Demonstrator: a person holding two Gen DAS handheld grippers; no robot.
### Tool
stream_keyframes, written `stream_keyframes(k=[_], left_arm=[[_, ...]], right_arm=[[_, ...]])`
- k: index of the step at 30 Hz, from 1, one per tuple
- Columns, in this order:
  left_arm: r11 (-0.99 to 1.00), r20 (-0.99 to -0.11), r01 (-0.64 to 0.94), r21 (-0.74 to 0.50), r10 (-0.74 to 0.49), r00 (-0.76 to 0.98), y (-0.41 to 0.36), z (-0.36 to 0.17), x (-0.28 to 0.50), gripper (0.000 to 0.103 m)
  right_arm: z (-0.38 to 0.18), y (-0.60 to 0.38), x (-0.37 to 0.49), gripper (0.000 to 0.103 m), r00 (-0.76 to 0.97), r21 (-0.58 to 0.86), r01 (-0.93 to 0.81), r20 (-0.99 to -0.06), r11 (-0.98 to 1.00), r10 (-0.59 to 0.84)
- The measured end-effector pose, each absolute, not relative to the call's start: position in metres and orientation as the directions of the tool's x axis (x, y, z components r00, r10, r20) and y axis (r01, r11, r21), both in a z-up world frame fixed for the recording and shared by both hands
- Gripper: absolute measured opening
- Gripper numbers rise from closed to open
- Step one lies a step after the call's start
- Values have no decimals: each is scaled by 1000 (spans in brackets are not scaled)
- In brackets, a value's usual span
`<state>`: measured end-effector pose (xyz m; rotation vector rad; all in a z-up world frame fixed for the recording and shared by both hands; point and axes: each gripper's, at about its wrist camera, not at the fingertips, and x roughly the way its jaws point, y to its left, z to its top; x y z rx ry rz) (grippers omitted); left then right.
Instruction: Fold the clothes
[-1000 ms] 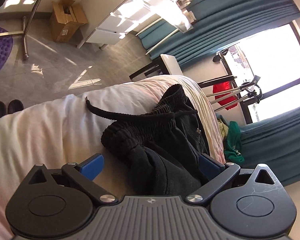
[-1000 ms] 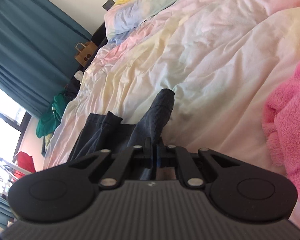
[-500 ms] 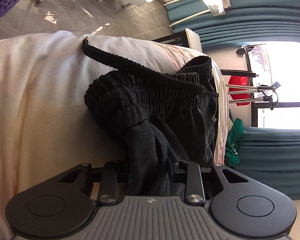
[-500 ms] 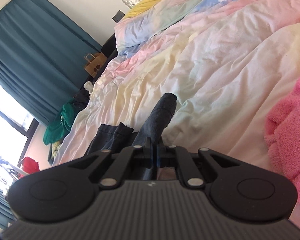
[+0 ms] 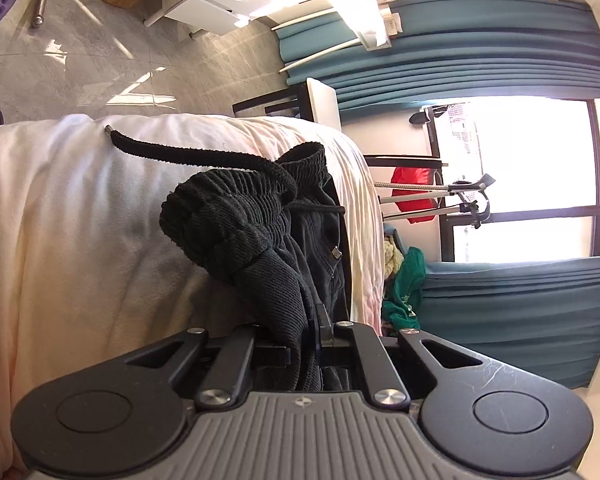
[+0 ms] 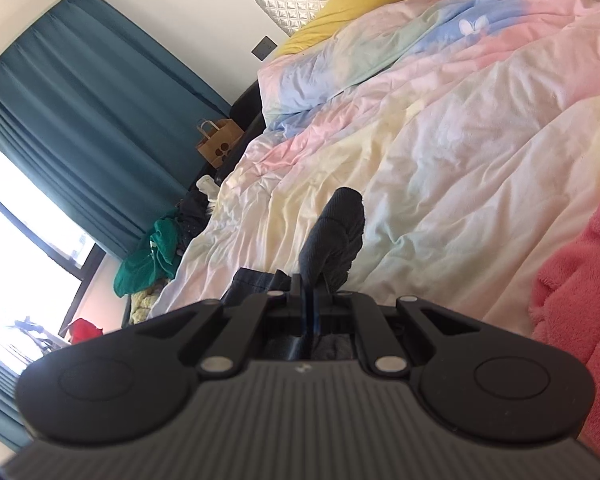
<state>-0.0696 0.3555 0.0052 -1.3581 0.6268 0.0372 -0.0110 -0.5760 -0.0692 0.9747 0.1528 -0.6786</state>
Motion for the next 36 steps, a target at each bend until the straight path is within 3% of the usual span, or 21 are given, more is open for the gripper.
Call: stream_keyframes(k=[8,15,23,28,30,34,36], left_arm=[[303,-436,-352,-886,-280,856,339,48,17,8],[423,-550,-446,-789,-164,819,315,80,163,8],[515,-678,-563,-647,-49,734,284,46,339,8],[558,-738,-614,-558,4,675,269,17,394,9],[567,-737,-604,-560,-6,676,268,10,395,12],[566,-677,-525,-635,-80,731,276,8,369,31],[580,-634,-466,-669,-117,765,279,15,351,36]], right_arm=[[-33,-583,53,6,813,704,567,-395,428,-429],[-14,-590,186,6,786,632,615,-449,471,-425],[-58,-596,325,6,712,499,698,-557,514,-427],[-96,-600,357,7,687,461,713,-608,529,-397],[-109,-602,363,11,685,459,711,-621,533,-380],[-110,-607,343,21,746,532,655,-570,537,-345],[-101,-606,324,35,777,554,623,-522,552,-353]])
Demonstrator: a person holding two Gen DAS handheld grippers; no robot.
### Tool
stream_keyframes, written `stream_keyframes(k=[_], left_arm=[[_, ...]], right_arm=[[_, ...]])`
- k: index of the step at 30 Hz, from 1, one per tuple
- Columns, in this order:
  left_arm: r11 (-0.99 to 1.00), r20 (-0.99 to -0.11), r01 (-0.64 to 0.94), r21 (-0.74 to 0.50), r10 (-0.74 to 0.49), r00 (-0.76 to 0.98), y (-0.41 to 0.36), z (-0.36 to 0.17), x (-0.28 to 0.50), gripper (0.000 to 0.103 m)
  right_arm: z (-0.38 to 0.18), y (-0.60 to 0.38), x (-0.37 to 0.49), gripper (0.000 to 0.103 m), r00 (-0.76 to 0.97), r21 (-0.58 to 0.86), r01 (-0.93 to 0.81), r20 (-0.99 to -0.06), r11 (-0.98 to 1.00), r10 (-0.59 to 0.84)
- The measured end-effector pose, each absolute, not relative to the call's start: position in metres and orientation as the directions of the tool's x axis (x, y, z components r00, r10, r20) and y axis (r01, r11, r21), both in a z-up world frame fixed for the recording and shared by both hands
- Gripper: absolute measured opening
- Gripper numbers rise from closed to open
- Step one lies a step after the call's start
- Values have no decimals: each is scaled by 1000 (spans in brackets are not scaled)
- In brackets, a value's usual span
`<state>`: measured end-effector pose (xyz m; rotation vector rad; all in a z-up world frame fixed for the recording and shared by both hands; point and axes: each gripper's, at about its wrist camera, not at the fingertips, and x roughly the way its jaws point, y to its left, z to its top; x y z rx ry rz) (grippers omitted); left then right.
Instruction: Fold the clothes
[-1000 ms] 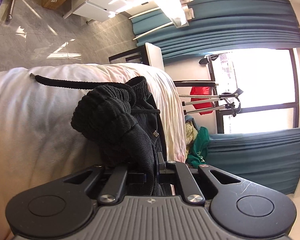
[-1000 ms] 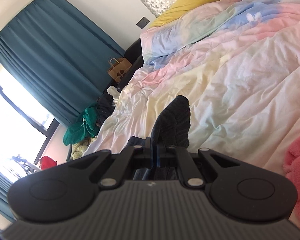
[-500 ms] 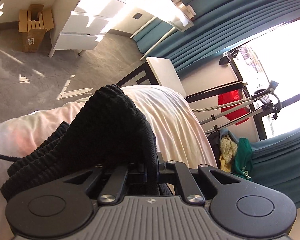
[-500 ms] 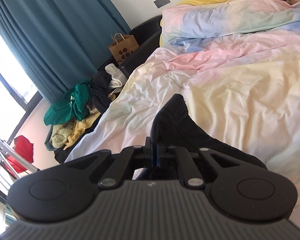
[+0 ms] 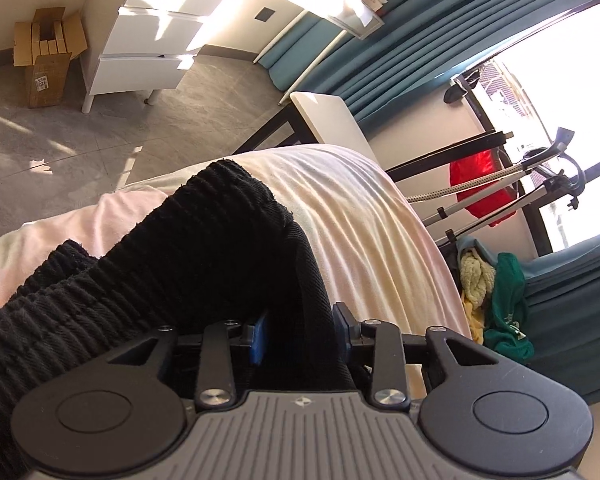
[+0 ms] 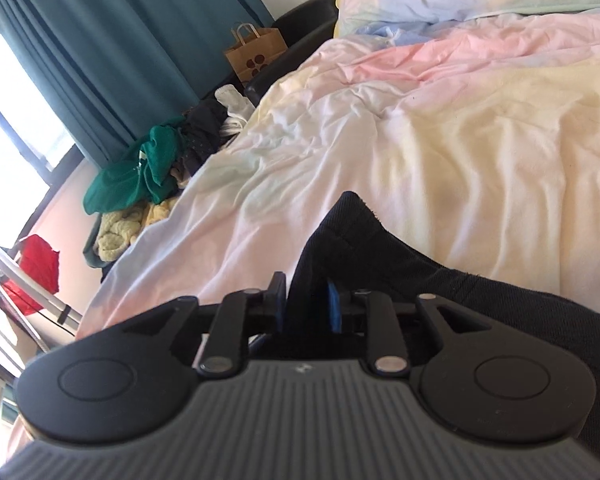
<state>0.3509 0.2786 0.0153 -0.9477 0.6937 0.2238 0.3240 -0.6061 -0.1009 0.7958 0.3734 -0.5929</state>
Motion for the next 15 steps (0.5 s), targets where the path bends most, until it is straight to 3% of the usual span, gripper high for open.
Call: stream_keyframes(k=[5,11,15], left_arm=[[599,-526,-318,-734,-206,825,281,35,282,55],[525,-424,-226,-820,-293,857,277,14,183,78],[515,-483,-257,-818,-370,794,275,-24,147,79]], right_arm=[[-78,-602,260,58,825,641,564,-420,521,-377],[-99,-585,172,58,855,804,491,-370,335,-365],[-130,-571,136,58,847,829,505,-422,241,-323]])
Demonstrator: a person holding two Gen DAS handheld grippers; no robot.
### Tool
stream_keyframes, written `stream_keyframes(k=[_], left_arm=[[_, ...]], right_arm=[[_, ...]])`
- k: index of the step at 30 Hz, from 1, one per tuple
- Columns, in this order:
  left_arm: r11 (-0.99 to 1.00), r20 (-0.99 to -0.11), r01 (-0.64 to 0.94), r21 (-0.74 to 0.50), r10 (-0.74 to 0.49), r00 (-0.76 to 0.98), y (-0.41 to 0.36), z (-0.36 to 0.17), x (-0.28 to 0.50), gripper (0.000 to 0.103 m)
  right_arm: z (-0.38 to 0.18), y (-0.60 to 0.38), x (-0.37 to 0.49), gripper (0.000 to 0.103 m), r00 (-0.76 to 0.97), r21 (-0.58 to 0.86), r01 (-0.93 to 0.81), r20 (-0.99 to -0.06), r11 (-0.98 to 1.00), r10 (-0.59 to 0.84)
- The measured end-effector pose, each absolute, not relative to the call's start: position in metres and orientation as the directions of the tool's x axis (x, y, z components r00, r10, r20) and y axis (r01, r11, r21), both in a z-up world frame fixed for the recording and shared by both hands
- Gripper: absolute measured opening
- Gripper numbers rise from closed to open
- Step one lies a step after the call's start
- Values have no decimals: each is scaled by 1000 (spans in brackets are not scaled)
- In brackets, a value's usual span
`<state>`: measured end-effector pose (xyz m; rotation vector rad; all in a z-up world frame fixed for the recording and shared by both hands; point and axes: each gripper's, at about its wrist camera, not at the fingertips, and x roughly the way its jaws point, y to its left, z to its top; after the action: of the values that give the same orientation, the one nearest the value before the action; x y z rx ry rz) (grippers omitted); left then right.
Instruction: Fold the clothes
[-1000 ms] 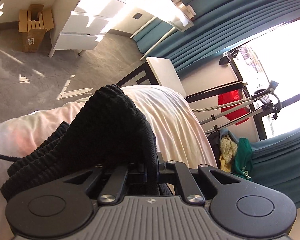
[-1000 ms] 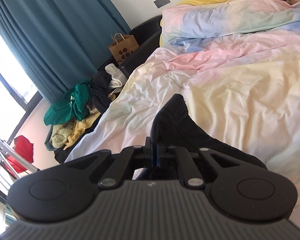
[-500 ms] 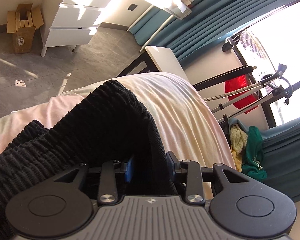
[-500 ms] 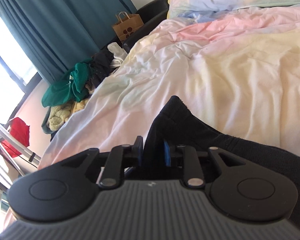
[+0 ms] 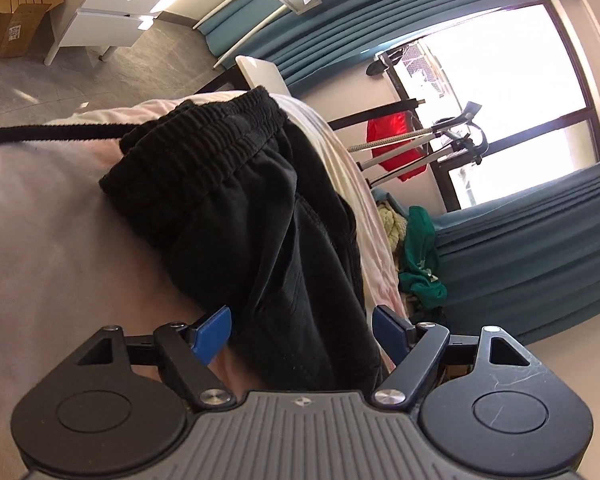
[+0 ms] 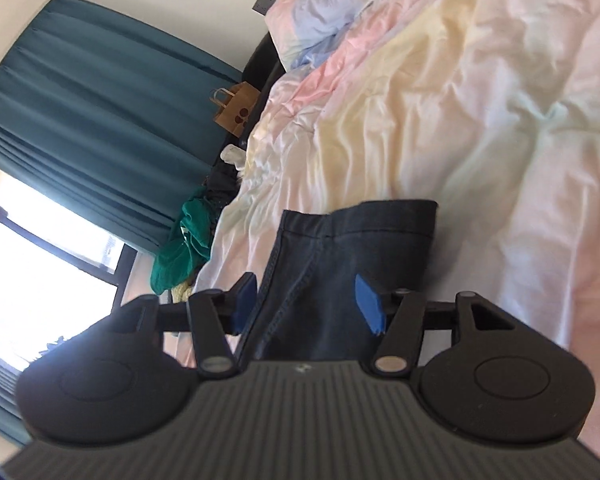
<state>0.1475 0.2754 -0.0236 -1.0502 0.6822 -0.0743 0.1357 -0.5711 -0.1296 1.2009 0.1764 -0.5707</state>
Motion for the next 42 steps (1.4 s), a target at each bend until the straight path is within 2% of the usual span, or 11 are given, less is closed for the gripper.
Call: stream_keyframes(k=[5,10,15,17,19,20,21,23,26,34,42], left_arm=[[396,-508,-346,-851,-447,737,286,-72,148,78],[264,-410,-324,-908,-413,813,295,-103,163,79],[273,-337,-246,-930,-365,868,292,-109,184,78],[275,-332,-245,-930,-339,880,292,-114,188,72],[240,-344,-281,-929,-290,893,293,-119,188,60],[219,-348,-294,-930,-273,897,293,-122,188,53],[206,-350,-302,-931,-261,900,294,-124,188,49],[197,-364,-322,-926,-244,899,296,-129,188,30],[208,-362,-317,-925,-235,902,298,-128,181,20],[292,-337,-263,-920,-243,910,313,-93,147,14],[322,-391,-304,-897,-254,885,364,-68,38,14]], right_arm=[[-160,-573,134,57,853,835,513,-469,200,-228],[-176,-577,160,57,890,853,457,-438,252,-128],[-187,-580,203,57,906,841,422,-407,337,-119],[-189,-577,217,57,904,824,427,-392,372,-169],[-186,-573,226,45,897,794,443,-381,417,-226],[-184,-573,230,30,886,775,462,-382,431,-263],[-185,-574,232,20,882,775,467,-377,425,-282],[-187,-577,232,14,880,782,466,-363,414,-305],[-183,-579,232,9,878,784,467,-355,409,-323],[-154,-575,194,8,893,853,413,-310,321,-325],[-129,-558,137,8,900,859,415,-338,301,-275]])
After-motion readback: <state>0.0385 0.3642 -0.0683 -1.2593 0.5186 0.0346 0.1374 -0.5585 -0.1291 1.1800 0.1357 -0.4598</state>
